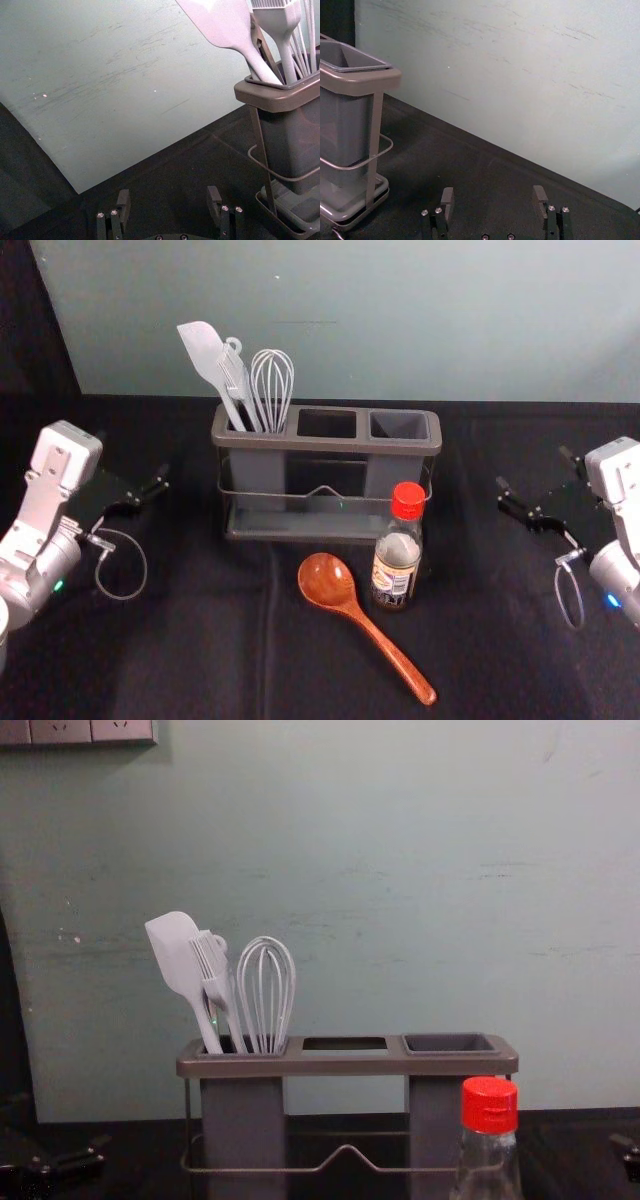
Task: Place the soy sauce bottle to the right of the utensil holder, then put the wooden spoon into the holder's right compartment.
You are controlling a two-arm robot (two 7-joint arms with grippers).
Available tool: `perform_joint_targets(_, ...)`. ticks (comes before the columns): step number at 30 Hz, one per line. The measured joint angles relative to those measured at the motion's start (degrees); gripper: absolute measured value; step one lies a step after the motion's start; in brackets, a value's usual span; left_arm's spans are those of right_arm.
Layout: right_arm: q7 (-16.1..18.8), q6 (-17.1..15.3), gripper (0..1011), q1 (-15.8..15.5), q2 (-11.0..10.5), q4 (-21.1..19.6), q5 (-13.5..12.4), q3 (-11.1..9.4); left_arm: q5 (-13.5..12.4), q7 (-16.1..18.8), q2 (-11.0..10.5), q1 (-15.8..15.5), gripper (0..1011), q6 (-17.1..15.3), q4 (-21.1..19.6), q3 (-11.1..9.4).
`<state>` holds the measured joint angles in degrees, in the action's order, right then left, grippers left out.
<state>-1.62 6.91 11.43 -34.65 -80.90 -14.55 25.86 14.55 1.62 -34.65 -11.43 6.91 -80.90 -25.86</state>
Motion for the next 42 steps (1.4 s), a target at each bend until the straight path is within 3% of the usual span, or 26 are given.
perform_joint_targets(9, 0.5, 1.4, 1003, -1.6, -0.6, -2.6, 0.7, -1.5, 0.0, 0.0, 0.0, 0.0, 1005, 0.0, 0.0, 0.0)
perform_joint_targets(15, 0.7, 2.3, 1003, -6.7, -3.1, -9.8, -0.3, -4.7, 0.0, 0.0, 0.0, 0.0, 1005, 0.0, 0.0, 0.0)
perform_joint_targets(23, 1.6, 4.9, 1003, -16.5, -6.7, -18.2, -5.1, -10.2, 0.0, 0.0, 0.0, 0.0, 1005, 0.0, 0.0, 0.0)
perform_joint_targets(29, 5.3, 7.0, 1003, -24.1, -9.7, -22.7, -10.6, -14.4, 0.0, 0.0, 0.0, 0.0, 1005, 0.0, 0.0, 0.0)
perform_joint_targets(35, 9.8, 9.1, 1003, -28.9, -12.2, -25.3, -14.2, -17.1, 0.0, 0.0, 0.0, 0.0, 1005, 0.0, 0.0, 0.0)
perform_joint_targets(42, 15.2, 10.1, 1002, -31.3, -13.5, -26.7, -17.0, -17.7, 0.0, 0.0, 0.0, 0.0, 1005, 0.0, 0.0, 0.0)
